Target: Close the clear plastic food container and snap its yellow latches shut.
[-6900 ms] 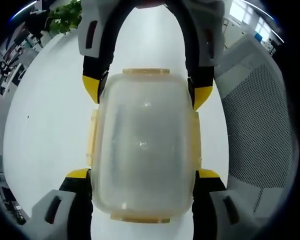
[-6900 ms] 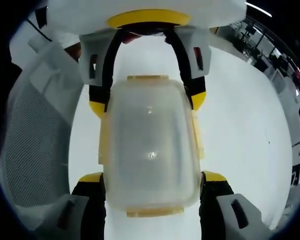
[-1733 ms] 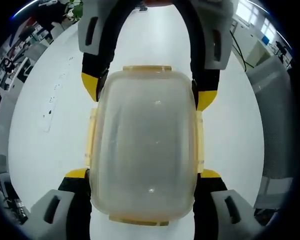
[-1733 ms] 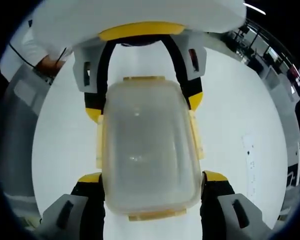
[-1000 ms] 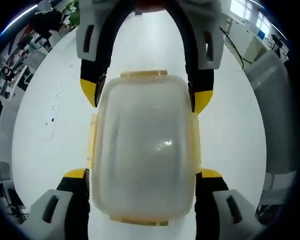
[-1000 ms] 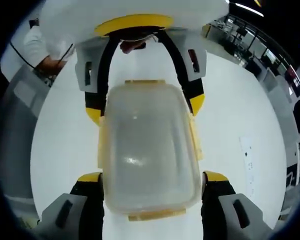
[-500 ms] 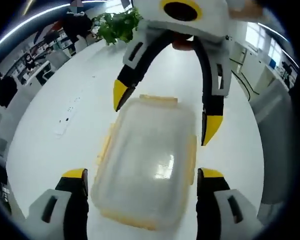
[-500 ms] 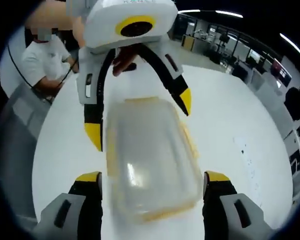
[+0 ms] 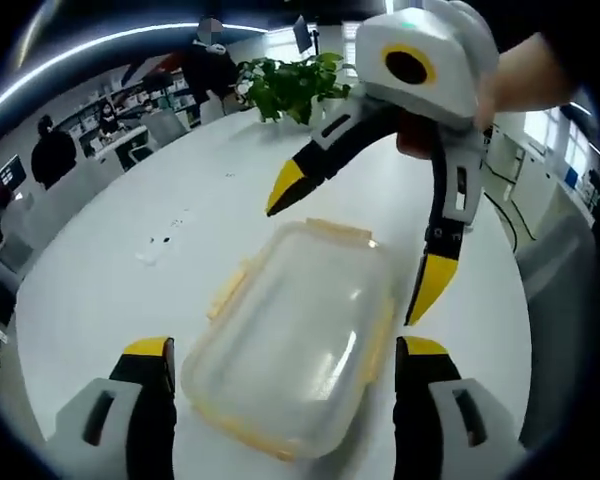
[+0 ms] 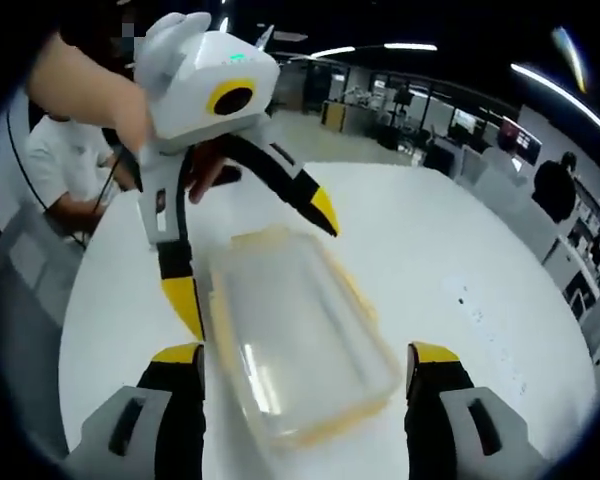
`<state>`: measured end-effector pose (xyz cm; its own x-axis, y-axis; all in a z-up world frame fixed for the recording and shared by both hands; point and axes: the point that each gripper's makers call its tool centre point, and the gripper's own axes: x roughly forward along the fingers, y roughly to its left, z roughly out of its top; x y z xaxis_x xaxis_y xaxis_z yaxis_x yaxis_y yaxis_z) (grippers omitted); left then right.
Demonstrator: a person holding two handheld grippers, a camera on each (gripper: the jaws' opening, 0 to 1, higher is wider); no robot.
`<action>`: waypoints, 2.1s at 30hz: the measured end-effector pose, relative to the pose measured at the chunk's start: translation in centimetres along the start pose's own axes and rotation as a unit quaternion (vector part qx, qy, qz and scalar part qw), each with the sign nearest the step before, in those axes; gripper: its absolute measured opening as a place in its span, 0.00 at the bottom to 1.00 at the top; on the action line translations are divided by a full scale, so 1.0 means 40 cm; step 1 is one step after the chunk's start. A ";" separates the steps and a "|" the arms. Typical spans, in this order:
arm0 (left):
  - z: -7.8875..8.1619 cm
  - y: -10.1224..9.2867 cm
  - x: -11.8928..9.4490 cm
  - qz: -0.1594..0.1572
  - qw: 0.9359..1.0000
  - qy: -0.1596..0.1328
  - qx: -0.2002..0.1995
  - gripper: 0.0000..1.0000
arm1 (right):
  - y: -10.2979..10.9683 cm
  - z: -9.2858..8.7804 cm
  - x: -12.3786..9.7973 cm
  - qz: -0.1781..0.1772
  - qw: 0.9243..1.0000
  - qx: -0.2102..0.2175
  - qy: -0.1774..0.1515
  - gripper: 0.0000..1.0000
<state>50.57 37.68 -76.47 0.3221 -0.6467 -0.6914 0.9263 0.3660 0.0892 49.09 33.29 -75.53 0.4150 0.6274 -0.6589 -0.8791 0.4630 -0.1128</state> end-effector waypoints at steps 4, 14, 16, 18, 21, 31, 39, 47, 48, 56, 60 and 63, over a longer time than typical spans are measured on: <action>0.003 0.007 -0.021 0.017 0.999 -0.033 -0.034 0.91 | 0.007 0.003 -0.012 -0.008 0.999 0.029 -0.020 0.84; -0.016 0.001 -0.061 0.036 0.993 -0.076 -0.087 0.90 | 0.024 -0.019 -0.043 -0.036 0.994 0.082 -0.055 0.86; -0.009 -0.001 -0.066 0.043 0.991 -0.090 -0.089 0.90 | 0.028 -0.020 -0.049 -0.041 0.992 0.097 -0.067 0.87; -0.007 -0.004 -0.069 0.049 0.989 -0.105 -0.096 0.91 | 0.028 -0.027 -0.055 -0.050 0.990 0.108 -0.074 0.87; -0.018 -0.019 -0.067 0.050 0.988 -0.108 -0.101 0.92 | 0.029 -0.038 -0.062 -0.059 0.986 0.126 -0.087 0.89; -0.059 -0.026 -0.085 0.088 0.975 -0.142 -0.143 0.95 | 0.042 -0.083 -0.074 -0.090 0.979 0.156 -0.096 0.91; -0.093 -0.023 -0.092 0.098 0.968 -0.152 -0.174 0.97 | 0.049 -0.093 -0.080 -0.099 0.975 0.167 -0.103 0.92; -0.100 -0.039 -0.089 0.097 0.968 -0.150 -0.178 0.96 | 0.063 -0.094 -0.078 -0.096 0.973 0.176 -0.111 0.91; -0.098 -0.040 -0.089 0.097 0.968 -0.151 -0.176 0.96 | 0.062 -0.093 -0.079 -0.097 0.973 0.177 -0.113 0.92; -0.099 -0.048 -0.097 0.098 0.966 -0.154 -0.182 0.96 | 0.072 -0.092 -0.097 -0.104 0.969 0.189 -0.124 0.92; -0.108 -0.055 -0.104 0.099 0.966 -0.152 -0.185 0.95 | 0.086 -0.101 -0.105 -0.105 0.967 0.193 -0.127 0.91; -0.112 -0.058 -0.111 0.102 0.964 -0.154 -0.190 0.95 | 0.095 -0.107 -0.110 -0.106 0.967 0.197 -0.125 0.91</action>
<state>46.12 42.70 -76.82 0.5865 -0.6824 -0.4363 0.7181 0.6873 -0.1097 42.90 29.61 -76.24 0.6624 0.6020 -0.4459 -0.6318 0.7687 0.0993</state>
